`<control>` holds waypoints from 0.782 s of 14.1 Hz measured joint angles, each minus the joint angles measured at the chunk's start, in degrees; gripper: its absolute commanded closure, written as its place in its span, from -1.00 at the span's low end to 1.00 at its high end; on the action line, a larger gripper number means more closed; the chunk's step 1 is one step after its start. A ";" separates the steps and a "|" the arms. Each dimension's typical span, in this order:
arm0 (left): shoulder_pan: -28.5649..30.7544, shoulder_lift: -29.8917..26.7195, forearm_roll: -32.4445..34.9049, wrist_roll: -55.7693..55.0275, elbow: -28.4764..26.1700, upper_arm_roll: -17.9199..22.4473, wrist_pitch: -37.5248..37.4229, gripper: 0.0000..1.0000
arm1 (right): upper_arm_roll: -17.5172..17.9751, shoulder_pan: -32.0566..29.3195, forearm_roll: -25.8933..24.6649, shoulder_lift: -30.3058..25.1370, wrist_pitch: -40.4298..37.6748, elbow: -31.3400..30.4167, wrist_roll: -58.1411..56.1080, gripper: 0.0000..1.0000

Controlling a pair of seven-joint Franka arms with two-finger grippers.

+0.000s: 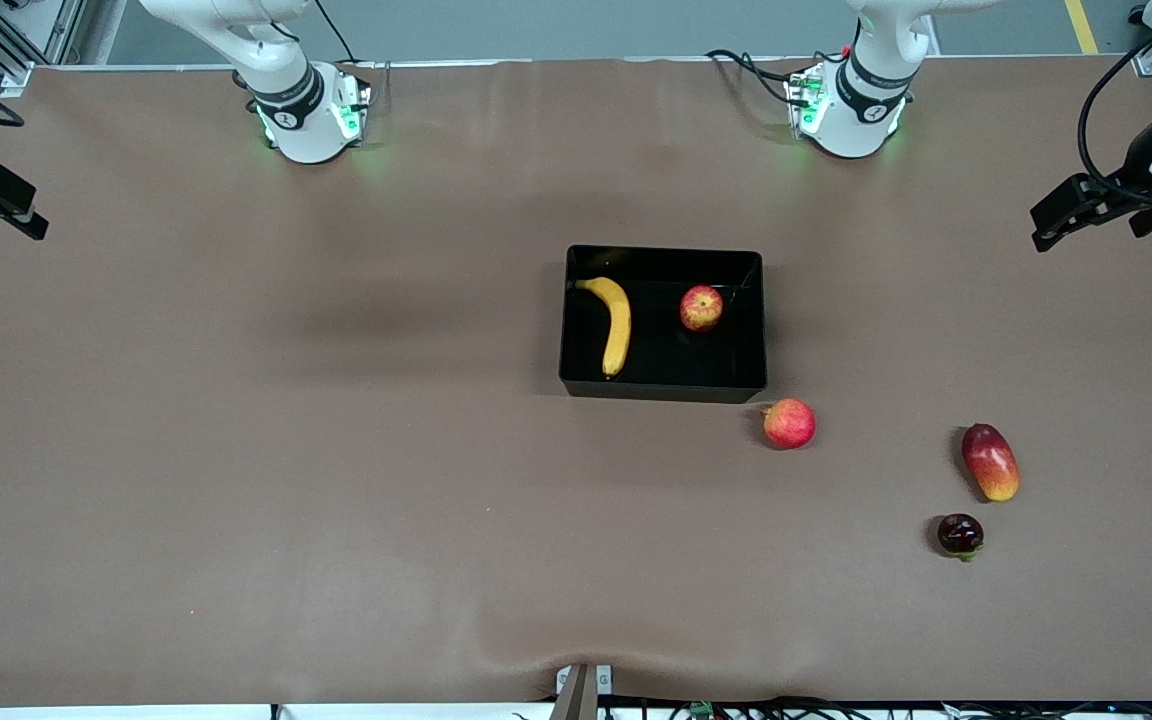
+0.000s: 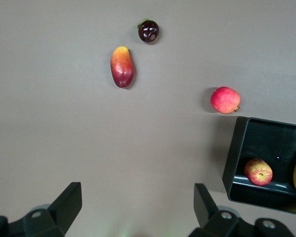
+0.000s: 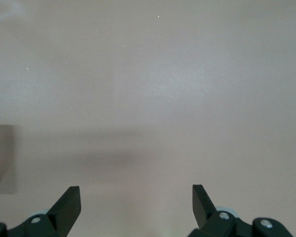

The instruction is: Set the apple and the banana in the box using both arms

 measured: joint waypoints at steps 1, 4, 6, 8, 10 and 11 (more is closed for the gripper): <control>-0.03 0.02 -0.13 0.26 -0.05 -0.07 0.00 -1.00 | -0.02 -0.01 0.00 0.01 0.01 0.00 0.01 -1.00; -0.18 0.21 -2.04 0.31 -0.38 -0.74 -0.15 -1.00 | -0.13 -0.07 -0.03 0.12 0.12 0.00 0.02 -1.00; -0.32 0.21 -2.50 0.31 -0.42 -1.11 -0.27 -1.00 | -0.19 -0.20 -0.03 0.39 0.12 -0.01 0.06 -1.00; -0.32 0.21 -2.51 0.31 -0.42 -1.14 -0.27 -1.00 | -0.24 -0.48 -0.03 0.60 0.12 0.00 0.10 -1.00; -0.32 0.21 -2.51 0.31 -0.42 -1.14 -0.28 -1.00 | -0.26 -0.62 -0.03 1.07 0.14 -0.04 0.10 -1.00; -0.31 0.21 -2.51 0.31 -0.42 -1.13 -0.28 -1.00 | -0.26 -0.64 -0.03 1.64 0.20 -0.05 0.10 -1.00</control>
